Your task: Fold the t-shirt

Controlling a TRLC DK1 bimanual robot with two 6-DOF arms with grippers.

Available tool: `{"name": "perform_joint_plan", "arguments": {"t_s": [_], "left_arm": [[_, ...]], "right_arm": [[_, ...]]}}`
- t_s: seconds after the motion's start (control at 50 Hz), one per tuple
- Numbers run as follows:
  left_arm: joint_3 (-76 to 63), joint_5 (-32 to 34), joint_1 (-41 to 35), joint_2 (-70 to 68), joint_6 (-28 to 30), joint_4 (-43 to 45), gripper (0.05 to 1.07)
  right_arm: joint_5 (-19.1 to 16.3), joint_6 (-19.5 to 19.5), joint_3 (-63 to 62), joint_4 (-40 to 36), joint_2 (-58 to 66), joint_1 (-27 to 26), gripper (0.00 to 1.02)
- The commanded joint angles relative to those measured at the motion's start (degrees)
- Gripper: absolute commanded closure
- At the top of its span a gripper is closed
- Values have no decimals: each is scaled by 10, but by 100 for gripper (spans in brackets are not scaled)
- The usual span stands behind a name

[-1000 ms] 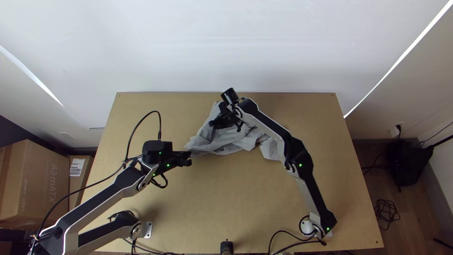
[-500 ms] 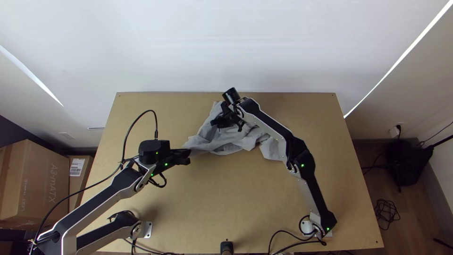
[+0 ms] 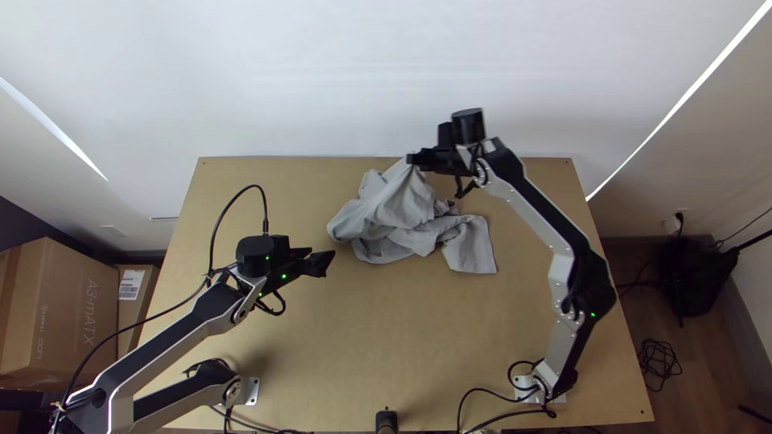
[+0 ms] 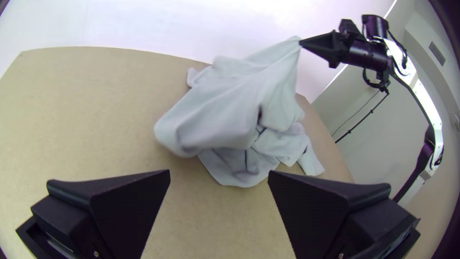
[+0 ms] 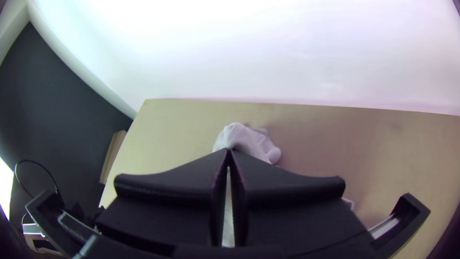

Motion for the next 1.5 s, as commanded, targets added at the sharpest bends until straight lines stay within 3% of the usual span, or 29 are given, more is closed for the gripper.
{"name": "perform_joint_plan", "arguments": {"t_s": [0.0, 0.28, 0.68, 0.8, 1.16, 1.48], "left_arm": [[12, -2, -2, 21, -7, 14, 9], [49, -2, -14, 71, -6, 25, 9], [146, -6, -18, 190, -5, 89, 10], [190, -23, -10, 248, -7, 128, 10], [367, -28, 17, 416, -76, 132, 10], [453, 43, 12, 515, -134, 104, 11]], "right_arm": [[11, 29, -64, 41, -55, -32, 100], [35, 56, -169, 116, -146, -148, 100], [35, 68, -321, 176, -256, -283, 100], [35, 67, -363, 183, -282, -299, 100], [35, 67, -445, 177, -334, -304, 100], [35, 75, -494, 176, -366, -299, 100]]}}
